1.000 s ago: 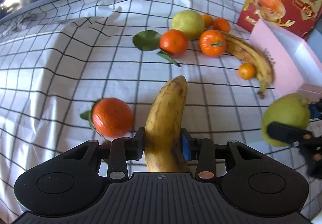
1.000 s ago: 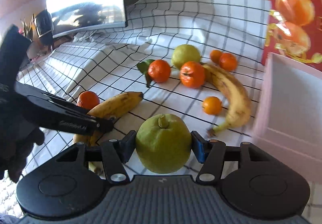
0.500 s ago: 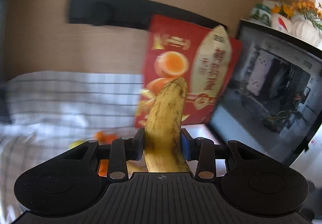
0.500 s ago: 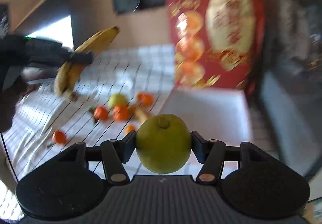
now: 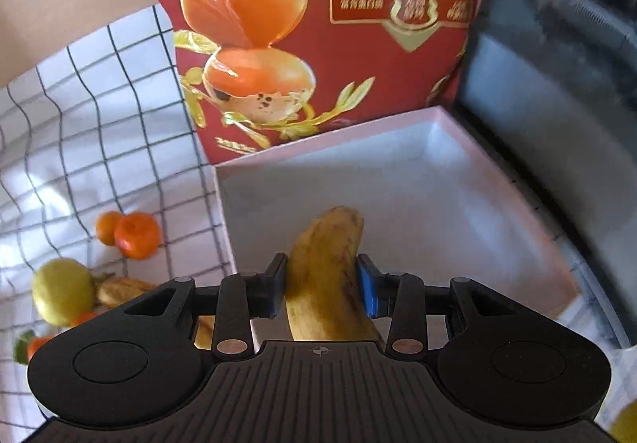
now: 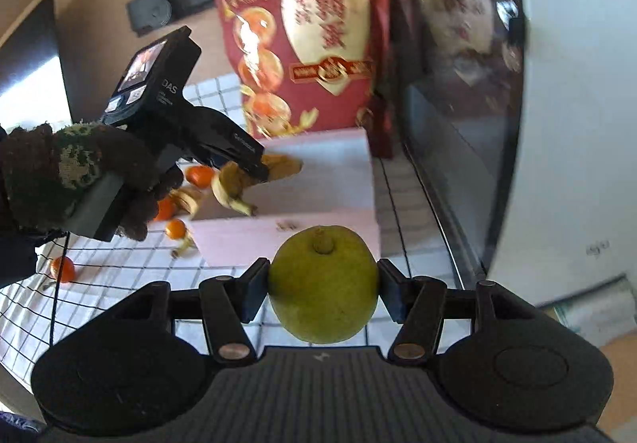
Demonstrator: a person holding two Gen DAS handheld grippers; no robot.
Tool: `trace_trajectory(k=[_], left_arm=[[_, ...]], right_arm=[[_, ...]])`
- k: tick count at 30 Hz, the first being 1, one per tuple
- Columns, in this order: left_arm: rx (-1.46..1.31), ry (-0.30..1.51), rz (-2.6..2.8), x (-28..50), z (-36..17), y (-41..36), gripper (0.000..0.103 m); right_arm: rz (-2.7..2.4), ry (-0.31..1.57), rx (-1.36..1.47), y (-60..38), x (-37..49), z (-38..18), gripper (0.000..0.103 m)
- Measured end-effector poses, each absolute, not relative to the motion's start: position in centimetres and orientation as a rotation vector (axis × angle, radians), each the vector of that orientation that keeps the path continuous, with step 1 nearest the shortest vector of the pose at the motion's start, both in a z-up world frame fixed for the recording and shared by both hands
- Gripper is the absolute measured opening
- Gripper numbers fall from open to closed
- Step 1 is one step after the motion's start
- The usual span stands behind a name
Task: Organize fruits
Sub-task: 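Carry both fruits to the pink box and release the banana from the left tool, then lower the green pear into the pink box and open the right tool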
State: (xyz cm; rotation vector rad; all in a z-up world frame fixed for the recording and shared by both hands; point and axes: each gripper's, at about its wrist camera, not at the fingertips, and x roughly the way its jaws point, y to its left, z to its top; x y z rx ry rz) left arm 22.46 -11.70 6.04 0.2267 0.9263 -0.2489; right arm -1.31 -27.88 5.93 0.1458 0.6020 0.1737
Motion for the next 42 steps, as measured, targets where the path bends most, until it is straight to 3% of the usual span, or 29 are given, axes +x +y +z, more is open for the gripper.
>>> trace_trajectory(k=[4, 14, 23, 35, 42], left_arm=[[0.332, 0.878, -0.181, 22.7, 4.6, -12.3, 0.042], [0.207, 1.027, -0.271, 21.7, 5.3, -9.5, 0.042], [-0.041, 0.845, -0.292, 19.5, 8.8, -4.2, 0.040], [-0.197, 0.815, -0.242, 7.7, 7.7, 3.5, 0.039], [-0.245, 0.907, -0.212, 2.7, 4.2, 5.6, 0.039]], right_arm=[[0.177, 0.635, 0.166, -28.1, -0.5, 5.1, 0.058], [0.225, 0.667, 0.141, -26.7, 0.3, 4.7, 0.058], [0.253, 0.664, 0.126, -26.2, 1.7, 4.9, 0.058], [0.386, 0.620, 0.088, -22.1, 8.8, 8.0, 0.058], [0.389, 0.776, 0.159, -19.4, 16.8, 4.6, 0.058]])
